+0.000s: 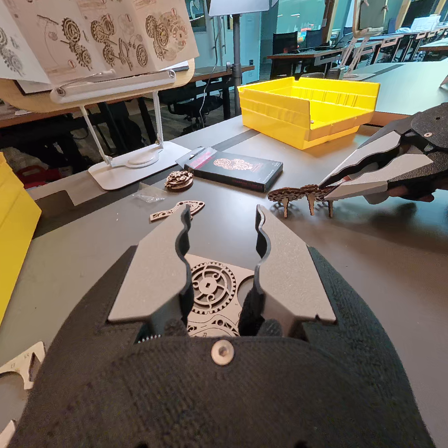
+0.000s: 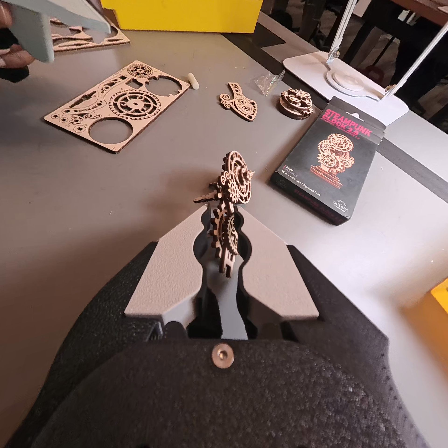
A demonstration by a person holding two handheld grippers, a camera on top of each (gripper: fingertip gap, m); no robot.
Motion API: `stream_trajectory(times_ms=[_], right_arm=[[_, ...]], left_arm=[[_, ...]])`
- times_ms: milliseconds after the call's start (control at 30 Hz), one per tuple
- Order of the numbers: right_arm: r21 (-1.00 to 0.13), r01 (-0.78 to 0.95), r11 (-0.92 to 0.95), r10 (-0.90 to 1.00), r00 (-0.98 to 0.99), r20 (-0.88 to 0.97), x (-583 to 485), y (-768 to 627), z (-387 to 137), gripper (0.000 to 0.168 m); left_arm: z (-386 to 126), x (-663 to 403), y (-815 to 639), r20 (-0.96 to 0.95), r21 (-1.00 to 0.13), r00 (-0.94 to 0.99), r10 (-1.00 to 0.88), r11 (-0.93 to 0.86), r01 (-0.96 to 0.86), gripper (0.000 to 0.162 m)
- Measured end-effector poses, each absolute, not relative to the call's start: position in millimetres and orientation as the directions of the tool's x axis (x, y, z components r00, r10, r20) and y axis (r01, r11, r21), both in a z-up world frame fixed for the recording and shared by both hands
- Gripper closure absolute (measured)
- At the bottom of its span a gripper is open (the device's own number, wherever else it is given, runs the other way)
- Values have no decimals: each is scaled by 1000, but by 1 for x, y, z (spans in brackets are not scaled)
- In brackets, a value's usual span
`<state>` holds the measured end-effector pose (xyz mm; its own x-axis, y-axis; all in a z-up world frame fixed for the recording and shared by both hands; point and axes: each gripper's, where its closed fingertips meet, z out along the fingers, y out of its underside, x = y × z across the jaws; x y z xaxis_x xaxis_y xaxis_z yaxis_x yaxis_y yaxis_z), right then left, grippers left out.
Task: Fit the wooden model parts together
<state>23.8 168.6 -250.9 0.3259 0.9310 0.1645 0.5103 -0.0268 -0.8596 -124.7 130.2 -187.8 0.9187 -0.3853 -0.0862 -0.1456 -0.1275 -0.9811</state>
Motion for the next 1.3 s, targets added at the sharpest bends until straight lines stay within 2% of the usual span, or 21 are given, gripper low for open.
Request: stream_trajectory(times_ms=[267, 300, 333, 800, 1167, 1233, 1300], right_arm=[[-912, 370, -177, 939, 340, -45, 22, 168, -239, 153], [-915, 355, -190, 938, 341, -63, 22, 168, -238, 156], [-919, 340, -198, 936, 344, -74, 22, 168, -236, 167], [-928, 330, -171, 942, 330, -57, 20, 165, -231, 167], [-922, 130, -363, 913, 248, -325, 21, 161, -207, 167], [-929, 136, -345, 916, 266, -301, 22, 164, -207, 167], [-943, 201, -265, 927, 322, -192, 24, 169, -214, 167]], left_arm=[[-188, -117, 126, -96, -979, 902, -421, -121, -161, 112], [-188, -117, 125, -96, -980, 901, -423, -120, -161, 113], [-188, -116, 125, -97, -980, 900, -425, -119, -161, 113], [-188, -113, 123, -104, -978, 895, -434, -118, -172, 116], [-191, -110, 123, -98, -976, 887, -452, -131, -174, 116], [-192, -111, 123, -98, -975, 887, -451, -136, -177, 117], [-192, -119, 125, -112, -971, 902, -417, -148, -189, 118]])
